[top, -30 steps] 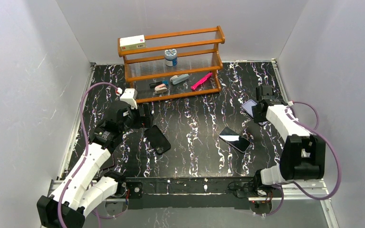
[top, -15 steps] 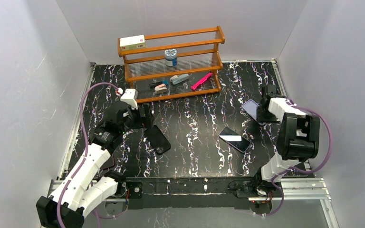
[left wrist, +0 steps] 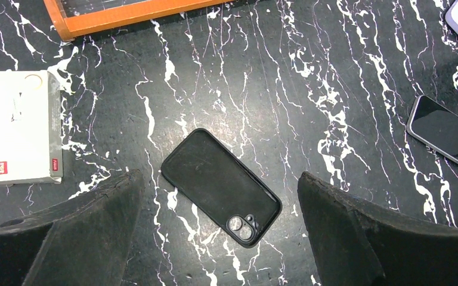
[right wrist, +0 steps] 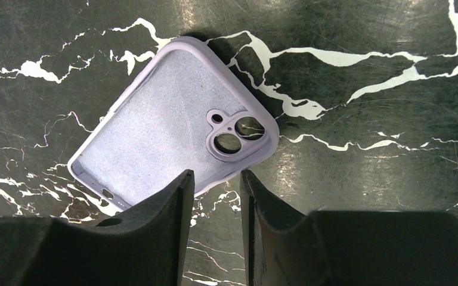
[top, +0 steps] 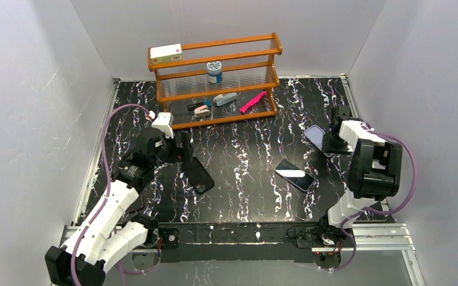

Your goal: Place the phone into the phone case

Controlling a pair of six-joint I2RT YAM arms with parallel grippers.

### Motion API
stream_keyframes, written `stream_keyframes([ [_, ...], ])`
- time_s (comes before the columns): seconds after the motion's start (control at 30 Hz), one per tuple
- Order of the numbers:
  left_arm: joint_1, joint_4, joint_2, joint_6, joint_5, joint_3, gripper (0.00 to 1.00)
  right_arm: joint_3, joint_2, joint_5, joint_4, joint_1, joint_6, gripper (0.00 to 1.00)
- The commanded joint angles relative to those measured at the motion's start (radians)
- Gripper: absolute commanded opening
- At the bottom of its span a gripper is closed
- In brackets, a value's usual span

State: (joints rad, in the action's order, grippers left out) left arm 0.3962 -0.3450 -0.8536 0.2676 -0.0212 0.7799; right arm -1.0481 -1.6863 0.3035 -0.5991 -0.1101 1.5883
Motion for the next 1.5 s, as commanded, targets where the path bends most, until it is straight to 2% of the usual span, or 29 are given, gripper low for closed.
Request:
stream_keyframes([
  [0.0, 0.004, -0.012, 0.035, -0.014, -0.029, 0.002, 0.98, -0.074, 0.003, 0.018, -0.059, -0.007, 0.042, 0.43],
  [0.33, 0.004, -0.012, 0.047, -0.016, -0.019, -0.002, 0.98, -0.020, -0.017, 0.003, -0.019, -0.007, 0.049, 0.44],
  [0.73, 0.004, -0.015, 0.060, -0.019, -0.036, -0.003, 0.98, -0.043, -0.077, -0.043, -0.047, -0.007, 0.056, 0.45],
  [1.07, 0.004, -0.016, 0.055, -0.020, -0.029, -0.001, 0.98, -0.041, -0.044, -0.040, -0.057, -0.007, 0.065, 0.47],
  [1.33, 0.004, -0.018, 0.063, -0.021, -0.038, -0.001, 0.98, -0.020, -0.071, -0.014, -0.057, -0.007, 0.066, 0.45],
  [1.47, 0.004, -0.018, 0.065, -0.021, -0.043, -0.001, 0.98, -0.019, -0.069, 0.010, -0.064, -0.006, 0.060, 0.37],
])
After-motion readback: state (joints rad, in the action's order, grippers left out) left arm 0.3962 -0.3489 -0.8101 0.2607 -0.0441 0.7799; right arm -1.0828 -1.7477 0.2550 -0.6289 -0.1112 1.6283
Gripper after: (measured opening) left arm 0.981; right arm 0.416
